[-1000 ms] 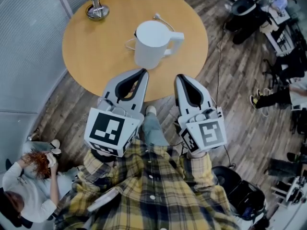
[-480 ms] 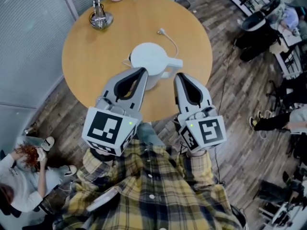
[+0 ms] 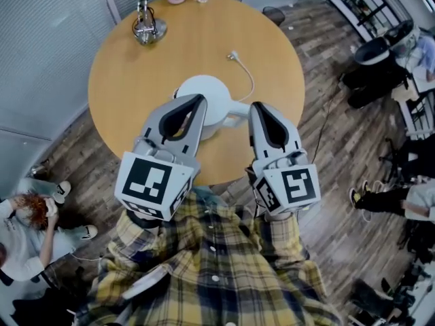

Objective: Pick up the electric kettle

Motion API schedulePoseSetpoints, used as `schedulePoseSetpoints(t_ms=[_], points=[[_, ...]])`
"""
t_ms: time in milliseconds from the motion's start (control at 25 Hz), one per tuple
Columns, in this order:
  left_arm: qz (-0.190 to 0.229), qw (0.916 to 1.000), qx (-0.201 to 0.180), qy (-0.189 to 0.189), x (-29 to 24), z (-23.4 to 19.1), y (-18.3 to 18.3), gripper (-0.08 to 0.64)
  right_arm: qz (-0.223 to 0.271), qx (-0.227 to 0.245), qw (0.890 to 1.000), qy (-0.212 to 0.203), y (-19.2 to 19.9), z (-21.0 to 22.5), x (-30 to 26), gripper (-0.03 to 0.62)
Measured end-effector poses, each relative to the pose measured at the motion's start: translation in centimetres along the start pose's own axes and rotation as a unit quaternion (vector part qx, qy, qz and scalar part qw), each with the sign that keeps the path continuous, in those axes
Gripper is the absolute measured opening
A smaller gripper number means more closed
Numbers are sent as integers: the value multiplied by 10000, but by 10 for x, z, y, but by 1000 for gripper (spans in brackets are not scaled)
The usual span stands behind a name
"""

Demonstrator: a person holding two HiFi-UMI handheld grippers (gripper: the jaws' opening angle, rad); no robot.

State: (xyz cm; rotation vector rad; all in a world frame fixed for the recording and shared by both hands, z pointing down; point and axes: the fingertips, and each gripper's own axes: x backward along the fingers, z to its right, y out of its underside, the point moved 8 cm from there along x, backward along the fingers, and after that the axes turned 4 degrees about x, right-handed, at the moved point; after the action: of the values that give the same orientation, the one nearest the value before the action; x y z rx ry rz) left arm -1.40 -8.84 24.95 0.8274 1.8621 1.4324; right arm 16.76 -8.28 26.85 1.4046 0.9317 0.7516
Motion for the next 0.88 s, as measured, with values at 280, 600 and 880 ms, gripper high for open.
schedulePoseSetpoints(t_ms=[280, 600, 880], points=[[42, 9999, 22, -117, -13, -10, -5, 3, -12, -25, 10000, 14, -1, 11, -13, 35], [25, 10000, 23, -19, -17, -23, -6, 3, -9, -15, 9998, 220, 1, 9, -20, 37], [22, 10000, 8, -6, -24, -30, -6, 3, -97, -115, 9998, 154, 5, 15, -25, 37]])
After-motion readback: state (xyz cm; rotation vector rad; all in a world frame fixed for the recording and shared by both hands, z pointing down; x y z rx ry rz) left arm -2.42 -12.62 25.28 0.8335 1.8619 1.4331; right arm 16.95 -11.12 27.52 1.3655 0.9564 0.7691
